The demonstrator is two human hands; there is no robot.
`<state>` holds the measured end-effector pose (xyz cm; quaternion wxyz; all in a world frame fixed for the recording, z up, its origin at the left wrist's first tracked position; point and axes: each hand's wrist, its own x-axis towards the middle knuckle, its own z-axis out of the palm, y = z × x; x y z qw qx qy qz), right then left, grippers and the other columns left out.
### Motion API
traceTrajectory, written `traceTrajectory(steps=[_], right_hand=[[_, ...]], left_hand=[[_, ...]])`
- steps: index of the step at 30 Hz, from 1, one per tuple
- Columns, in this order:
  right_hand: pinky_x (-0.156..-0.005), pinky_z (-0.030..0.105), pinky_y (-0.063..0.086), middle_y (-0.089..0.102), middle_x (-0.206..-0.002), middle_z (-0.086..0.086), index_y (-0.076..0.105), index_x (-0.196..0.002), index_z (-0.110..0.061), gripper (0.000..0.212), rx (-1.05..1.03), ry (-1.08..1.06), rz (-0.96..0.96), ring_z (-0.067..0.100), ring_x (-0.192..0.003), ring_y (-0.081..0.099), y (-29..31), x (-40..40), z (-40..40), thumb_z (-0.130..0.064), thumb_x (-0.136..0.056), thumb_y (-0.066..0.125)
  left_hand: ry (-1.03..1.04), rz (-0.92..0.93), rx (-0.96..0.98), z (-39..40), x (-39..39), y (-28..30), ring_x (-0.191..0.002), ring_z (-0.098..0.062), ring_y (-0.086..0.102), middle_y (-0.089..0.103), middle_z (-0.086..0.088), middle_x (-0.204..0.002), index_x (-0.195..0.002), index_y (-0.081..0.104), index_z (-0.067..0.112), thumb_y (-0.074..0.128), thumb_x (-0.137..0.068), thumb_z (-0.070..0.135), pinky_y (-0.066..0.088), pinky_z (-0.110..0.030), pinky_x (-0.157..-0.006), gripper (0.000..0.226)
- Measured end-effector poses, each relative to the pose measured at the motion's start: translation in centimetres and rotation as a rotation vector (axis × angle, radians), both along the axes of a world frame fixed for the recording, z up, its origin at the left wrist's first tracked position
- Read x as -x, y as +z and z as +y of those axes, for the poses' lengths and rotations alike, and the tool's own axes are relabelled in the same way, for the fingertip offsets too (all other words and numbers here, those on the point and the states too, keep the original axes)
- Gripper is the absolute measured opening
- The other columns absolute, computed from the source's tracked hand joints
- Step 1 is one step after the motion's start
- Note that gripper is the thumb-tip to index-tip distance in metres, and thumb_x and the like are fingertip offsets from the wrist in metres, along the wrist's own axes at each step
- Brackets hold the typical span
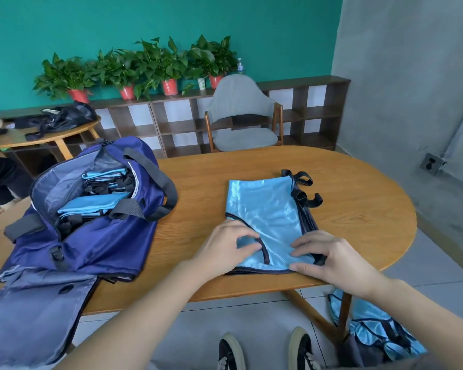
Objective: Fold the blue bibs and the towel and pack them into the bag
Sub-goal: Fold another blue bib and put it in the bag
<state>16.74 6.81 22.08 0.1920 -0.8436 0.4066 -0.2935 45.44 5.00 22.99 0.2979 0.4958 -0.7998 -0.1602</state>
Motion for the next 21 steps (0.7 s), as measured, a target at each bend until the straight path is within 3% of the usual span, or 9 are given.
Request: traceTrajectory(steps=[2,4,8,12,15,18,21], right_hand=[[-0.102,0.013,0.042,0.064,-0.120,-0.027,0.077,-0.107,-0.038,0.033,-0.027,-0.021,-0.034,-0.005,-0.119,0.057,-0.6,0.6,0.7,-0.059,-0.082,0.072],[-0.103,0.014,0.042,0.064,-0.122,-0.028,0.077,-0.109,-0.037,0.034,-0.042,-0.048,-0.047,-0.008,-0.117,0.058,-0.8,0.7,1.0,-0.056,-0.081,0.073],[-0.110,0.014,0.037,0.060,-0.131,-0.027,0.072,-0.120,-0.038,0.051,-0.052,-0.080,0.014,-0.013,-0.125,0.050,-0.7,0.7,1.7,-0.071,-0.082,0.065],[-0.115,0.017,0.031,0.055,-0.139,-0.024,0.066,-0.130,-0.036,0.073,-0.071,-0.090,0.071,-0.012,-0.134,0.042,-0.9,1.3,2.8,-0.082,-0.073,0.063],[-0.114,0.013,0.029,0.058,-0.134,-0.023,0.069,-0.126,-0.033,0.065,-0.053,-0.108,0.058,-0.021,-0.126,0.041,-1.0,1.4,3.8,-0.063,-0.069,0.078],[-0.110,0.010,0.034,0.064,-0.123,-0.024,0.075,-0.117,-0.030,0.043,0.018,-0.137,0.026,-0.027,-0.115,0.046,-1.5,1.3,4.9,-0.036,-0.076,0.084],[-0.100,0.007,0.042,0.070,-0.109,-0.019,0.079,-0.108,-0.023,0.026,0.113,-0.156,0.015,-0.017,-0.103,0.057,-1.6,1.1,5.8,-0.022,-0.082,0.082]], left_hand=[[-0.017,0.032,-0.034,1.4,-0.3,-0.1,-0.083,0.005,0.054,0.063,0.017,-0.086,-0.100,0.080,0.026,0.080,-0.086,0.034,0.037,-0.010,-0.075,0.016],[-0.009,0.043,-0.043,2.4,-0.7,-0.3,-0.080,0.001,0.056,0.065,0.014,-0.084,-0.092,0.081,0.028,0.082,-0.084,0.032,0.037,-0.009,-0.073,0.009],[0.024,0.076,-0.059,4.3,-1.4,0.1,-0.091,-0.002,0.065,0.072,0.015,-0.091,-0.087,0.080,0.030,0.081,-0.085,0.033,0.041,-0.009,-0.080,0.004],[0.011,-0.007,-0.022,6.7,-2.1,0.2,-0.106,0.003,0.060,0.074,0.022,-0.101,-0.096,0.081,0.029,0.079,-0.085,0.043,0.040,-0.011,-0.093,0.018],[0.030,-0.067,-0.037,8.2,-2.2,0.3,-0.106,0.003,0.057,0.072,0.024,-0.104,-0.104,0.080,0.031,0.080,-0.077,0.059,0.042,-0.011,-0.092,0.039],[0.042,-0.114,-0.065,9.5,-2.1,0.2,-0.104,0.003,0.054,0.070,0.024,-0.106,-0.109,0.078,0.032,0.082,-0.062,0.070,0.042,-0.012,-0.092,0.060],[0.059,-0.133,-0.058,10.4,-1.8,0.0,-0.101,0.003,0.056,0.072,0.018,-0.104,-0.107,0.079,0.028,0.088,-0.072,0.048,0.046,-0.018,-0.092,0.041]])
